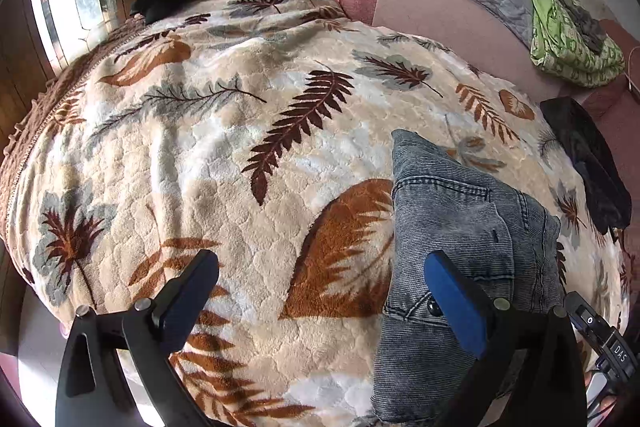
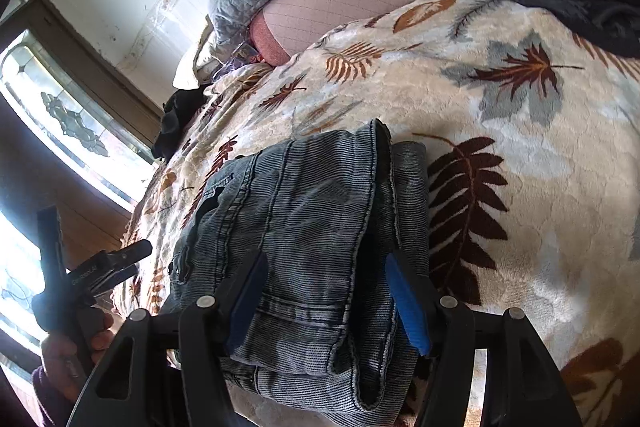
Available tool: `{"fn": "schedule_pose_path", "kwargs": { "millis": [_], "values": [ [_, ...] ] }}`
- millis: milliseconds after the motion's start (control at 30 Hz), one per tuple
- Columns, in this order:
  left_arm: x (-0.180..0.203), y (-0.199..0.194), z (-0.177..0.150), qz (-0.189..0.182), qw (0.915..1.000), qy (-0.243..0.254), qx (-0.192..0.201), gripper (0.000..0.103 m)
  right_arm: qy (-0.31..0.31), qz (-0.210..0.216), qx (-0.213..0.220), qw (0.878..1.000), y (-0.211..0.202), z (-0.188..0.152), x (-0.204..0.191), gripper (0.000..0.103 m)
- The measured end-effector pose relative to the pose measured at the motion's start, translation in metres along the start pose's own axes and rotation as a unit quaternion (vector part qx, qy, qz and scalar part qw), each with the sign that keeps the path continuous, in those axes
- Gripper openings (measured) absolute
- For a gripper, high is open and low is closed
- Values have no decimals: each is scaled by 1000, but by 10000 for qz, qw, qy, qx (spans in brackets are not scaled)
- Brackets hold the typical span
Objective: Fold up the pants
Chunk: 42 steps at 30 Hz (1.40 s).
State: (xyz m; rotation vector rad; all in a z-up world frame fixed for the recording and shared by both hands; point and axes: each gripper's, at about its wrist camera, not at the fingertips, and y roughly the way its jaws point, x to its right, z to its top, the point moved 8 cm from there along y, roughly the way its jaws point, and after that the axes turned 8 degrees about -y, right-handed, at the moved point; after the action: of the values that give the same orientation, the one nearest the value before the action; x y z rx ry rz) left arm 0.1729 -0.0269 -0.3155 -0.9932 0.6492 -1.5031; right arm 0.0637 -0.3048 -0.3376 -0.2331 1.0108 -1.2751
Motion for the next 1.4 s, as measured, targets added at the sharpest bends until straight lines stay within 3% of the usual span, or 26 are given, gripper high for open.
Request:
{"fn": "schedule_pose_path", "kwargs": {
  "millis": [67,167,300,400,567,667,733,800,867,933,1167,1400],
  "values": [
    [0,14,1,-219,9994,-60,-278,103,93,13,-56,9999,5,2,5,66],
    [8,28,-4,-651,9961,-72,-599,103,258,-400,209,9987,-1,11,18,67],
    [30,40,-15,-1228,9886,94,-866,103,732,-327,112,9967,5,17,37,70],
    [45,47,-24,-1602,9805,357,-1076,103,1162,172,-225,9928,21,11,43,72],
    [58,47,-25,-1900,9742,559,-1085,103,997,416,-263,9938,30,12,29,76],
    [66,46,-25,-2101,9701,504,-1102,103,665,250,-294,9970,37,12,17,76],
    [75,44,-28,-2316,9643,549,-1161,102,468,252,-298,9981,39,11,8,69],
    [86,40,-32,-2458,9593,725,-1186,100,160,2,-318,9994,39,10,4,49],
    [98,39,-37,-2326,9611,1063,-1044,92,12,-32,-246,9997,36,11,-1,28],
    [102,34,-38,-2231,9628,1265,-854,86,-202,-104,-133,9997,31,13,-6,25],
    [109,9,-26,-2246,9615,1558,-273,63,-884,-148,366,9953,8,28,-36,21],
    [128,-7,25,-2141,9632,1606,256,60,-1299,-133,737,9887,10,71,-58,20]
  ]
}}
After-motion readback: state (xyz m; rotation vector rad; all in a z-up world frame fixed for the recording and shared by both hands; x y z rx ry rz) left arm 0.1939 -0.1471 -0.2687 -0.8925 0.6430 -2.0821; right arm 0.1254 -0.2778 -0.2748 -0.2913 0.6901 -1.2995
